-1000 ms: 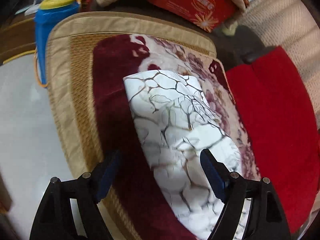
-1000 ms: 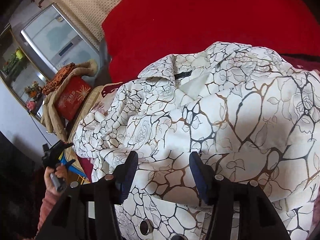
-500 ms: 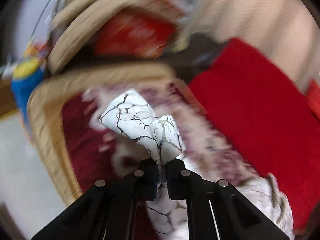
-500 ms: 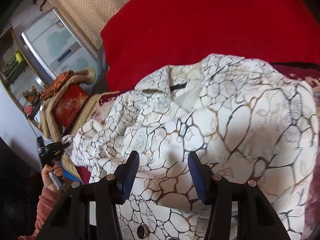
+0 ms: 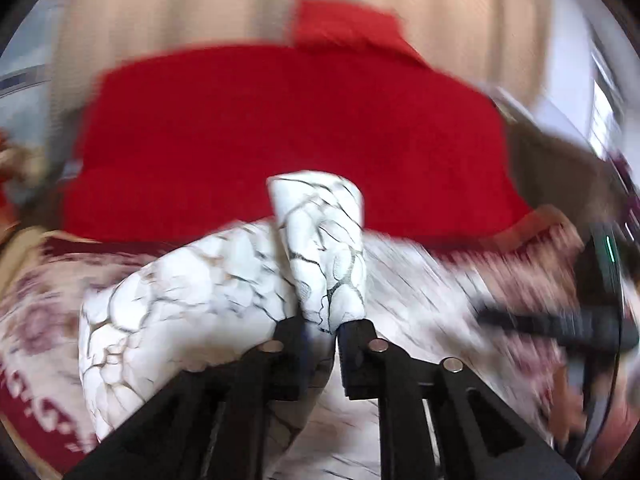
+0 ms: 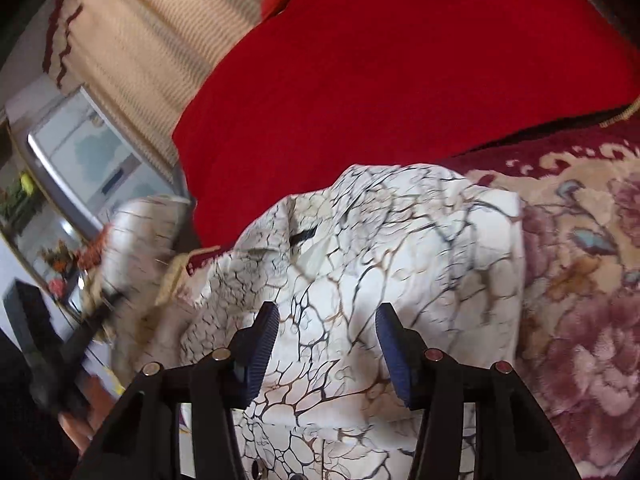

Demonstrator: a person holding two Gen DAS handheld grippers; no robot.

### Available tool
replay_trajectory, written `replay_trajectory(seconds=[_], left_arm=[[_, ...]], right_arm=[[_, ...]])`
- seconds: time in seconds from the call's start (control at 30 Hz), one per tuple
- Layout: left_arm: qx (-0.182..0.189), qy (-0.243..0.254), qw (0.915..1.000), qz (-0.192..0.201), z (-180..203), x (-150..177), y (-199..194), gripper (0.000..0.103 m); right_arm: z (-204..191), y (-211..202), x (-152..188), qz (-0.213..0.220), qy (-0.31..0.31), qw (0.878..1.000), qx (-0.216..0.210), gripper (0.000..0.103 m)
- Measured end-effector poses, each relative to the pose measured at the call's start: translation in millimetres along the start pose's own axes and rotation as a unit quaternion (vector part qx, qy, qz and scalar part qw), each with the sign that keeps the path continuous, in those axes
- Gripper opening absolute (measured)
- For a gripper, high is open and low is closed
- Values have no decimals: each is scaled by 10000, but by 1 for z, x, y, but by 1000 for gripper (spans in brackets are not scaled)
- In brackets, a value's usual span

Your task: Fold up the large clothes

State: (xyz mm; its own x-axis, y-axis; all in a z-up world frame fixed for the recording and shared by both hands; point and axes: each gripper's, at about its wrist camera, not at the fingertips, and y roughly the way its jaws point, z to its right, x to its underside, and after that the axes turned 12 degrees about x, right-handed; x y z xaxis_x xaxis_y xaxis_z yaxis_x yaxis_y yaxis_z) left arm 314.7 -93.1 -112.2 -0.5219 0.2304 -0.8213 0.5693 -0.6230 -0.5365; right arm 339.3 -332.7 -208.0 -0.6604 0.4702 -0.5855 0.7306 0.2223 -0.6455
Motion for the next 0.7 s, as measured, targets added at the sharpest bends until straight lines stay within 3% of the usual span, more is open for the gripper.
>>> replay_trajectory(seconds=[0.07,0.13,0.2,0.33,0.53,0.7], left_arm=[[86,236,9992,-313,16,11,15,56],[119,411,9985,-340,19,17,16,66],[47,557,9981,-268,15,22,10,69],[-275,649,9974,-165,13,24,3,70],[-1250,713,9896,-44,-20,27,-10,70],[-1707,784,9820,-181,-30,37,-6,70]], right_arm=[[14,3,-5,-214,363,9989,-217,59],[23,6,-9,-389,662,9957,-528,64],[25,10,-12,-528,877,9918,-758,73],[16,29,-12,-999,952,9849,-1041,73],[-4,47,-4,-1218,732,9876,-668,74],[-15,56,0,-1177,841,9875,-631,85]])
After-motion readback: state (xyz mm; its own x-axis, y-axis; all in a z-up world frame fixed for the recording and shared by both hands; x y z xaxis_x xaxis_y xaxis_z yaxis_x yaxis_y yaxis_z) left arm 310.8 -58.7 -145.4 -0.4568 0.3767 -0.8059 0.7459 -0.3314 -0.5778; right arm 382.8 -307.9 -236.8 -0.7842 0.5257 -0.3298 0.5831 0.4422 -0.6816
